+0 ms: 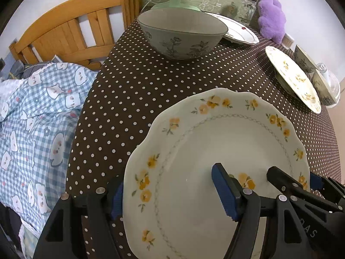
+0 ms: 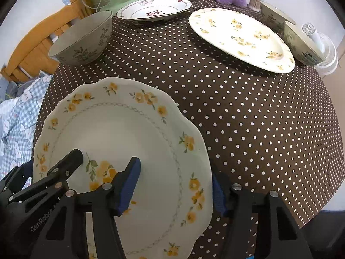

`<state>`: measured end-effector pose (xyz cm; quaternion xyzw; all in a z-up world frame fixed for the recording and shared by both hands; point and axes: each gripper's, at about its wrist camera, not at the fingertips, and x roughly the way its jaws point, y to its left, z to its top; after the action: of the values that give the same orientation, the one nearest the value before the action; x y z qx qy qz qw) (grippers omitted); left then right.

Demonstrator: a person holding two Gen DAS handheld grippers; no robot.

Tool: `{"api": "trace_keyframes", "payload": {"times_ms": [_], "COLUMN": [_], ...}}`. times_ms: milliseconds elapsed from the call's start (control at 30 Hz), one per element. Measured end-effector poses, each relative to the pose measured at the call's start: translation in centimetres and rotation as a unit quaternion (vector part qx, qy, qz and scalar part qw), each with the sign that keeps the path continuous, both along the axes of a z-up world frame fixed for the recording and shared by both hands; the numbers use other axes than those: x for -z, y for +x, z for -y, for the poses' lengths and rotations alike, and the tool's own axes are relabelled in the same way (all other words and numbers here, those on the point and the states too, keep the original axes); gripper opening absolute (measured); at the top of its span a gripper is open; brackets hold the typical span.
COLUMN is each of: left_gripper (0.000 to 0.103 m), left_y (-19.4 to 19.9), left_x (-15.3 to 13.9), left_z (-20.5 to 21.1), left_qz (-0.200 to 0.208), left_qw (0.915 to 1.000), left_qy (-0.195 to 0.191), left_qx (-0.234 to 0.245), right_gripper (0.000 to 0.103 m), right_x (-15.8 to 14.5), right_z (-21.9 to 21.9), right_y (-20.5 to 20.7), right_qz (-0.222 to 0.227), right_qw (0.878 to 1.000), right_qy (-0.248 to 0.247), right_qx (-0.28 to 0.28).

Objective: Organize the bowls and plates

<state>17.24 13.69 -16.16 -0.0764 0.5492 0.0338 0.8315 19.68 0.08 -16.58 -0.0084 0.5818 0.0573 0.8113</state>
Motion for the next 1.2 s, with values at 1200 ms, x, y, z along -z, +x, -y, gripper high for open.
{"api": "trace_keyframes", "payload": {"times_ms": [1200], "left_gripper": [0.074], "left_y": [3.0], "left_x": [-0.2], "left_z": [10.2], "left_qz": [-0.012], "left_qw": [0.9998], "left_qy": [0.016], "left_qx": [0.008], "right_gripper": [0.064], "right_x": [-1.0], "right_z": [10.3], "right_y": [2.7], "right_qz": [-0.001], "right_qw": [1.0], "right_qy": [-0.014], "right_qx": [0.014]}}
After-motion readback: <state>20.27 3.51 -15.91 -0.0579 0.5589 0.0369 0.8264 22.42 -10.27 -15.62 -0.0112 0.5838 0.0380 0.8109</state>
